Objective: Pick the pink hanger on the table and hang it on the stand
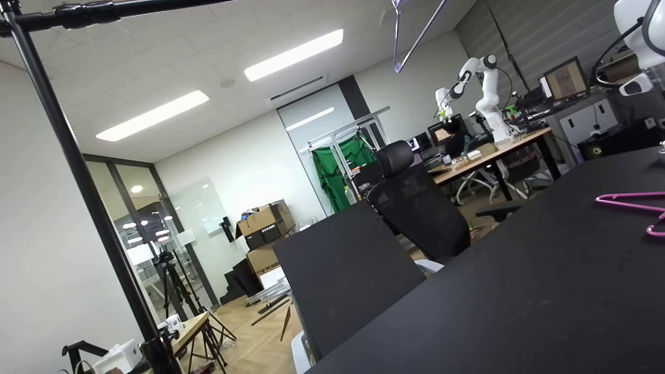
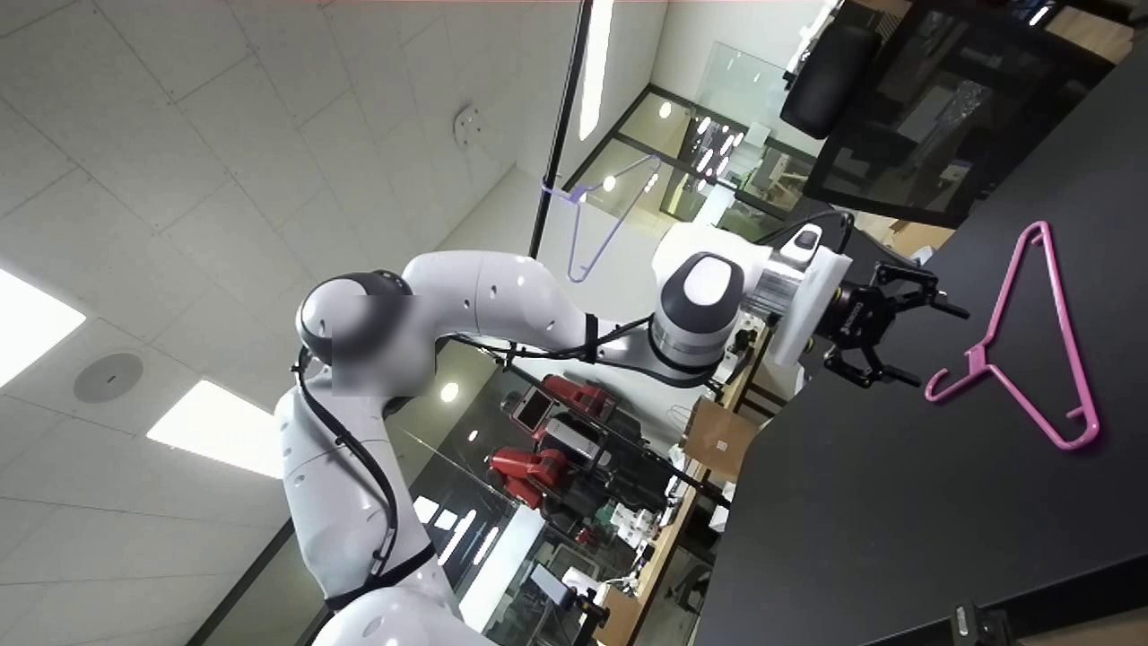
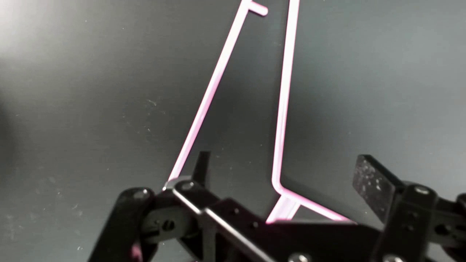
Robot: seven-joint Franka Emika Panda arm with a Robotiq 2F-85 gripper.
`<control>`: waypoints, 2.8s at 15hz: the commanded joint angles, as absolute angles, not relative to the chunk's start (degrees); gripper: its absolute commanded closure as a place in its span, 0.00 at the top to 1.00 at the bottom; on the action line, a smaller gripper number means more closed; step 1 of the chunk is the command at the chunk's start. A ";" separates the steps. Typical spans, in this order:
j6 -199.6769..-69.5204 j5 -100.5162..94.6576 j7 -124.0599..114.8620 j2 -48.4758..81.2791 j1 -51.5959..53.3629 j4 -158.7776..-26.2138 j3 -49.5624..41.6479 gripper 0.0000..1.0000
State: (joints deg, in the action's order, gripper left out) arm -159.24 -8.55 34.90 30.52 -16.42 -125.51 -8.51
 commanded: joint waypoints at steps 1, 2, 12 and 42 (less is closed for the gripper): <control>-157.85 -8.57 36.22 33.56 -19.88 -122.15 -5.25 1.00; -157.47 -8.03 36.70 34.19 -20.80 -121.59 -4.26 1.00; -154.09 -4.25 38.69 41.01 -25.60 -114.84 0.09 1.00; -136.16 22.11 48.05 34.97 -37.72 -110.76 13.99 0.02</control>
State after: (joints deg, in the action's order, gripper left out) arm -142.55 14.27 42.82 38.91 -33.55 -110.81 9.78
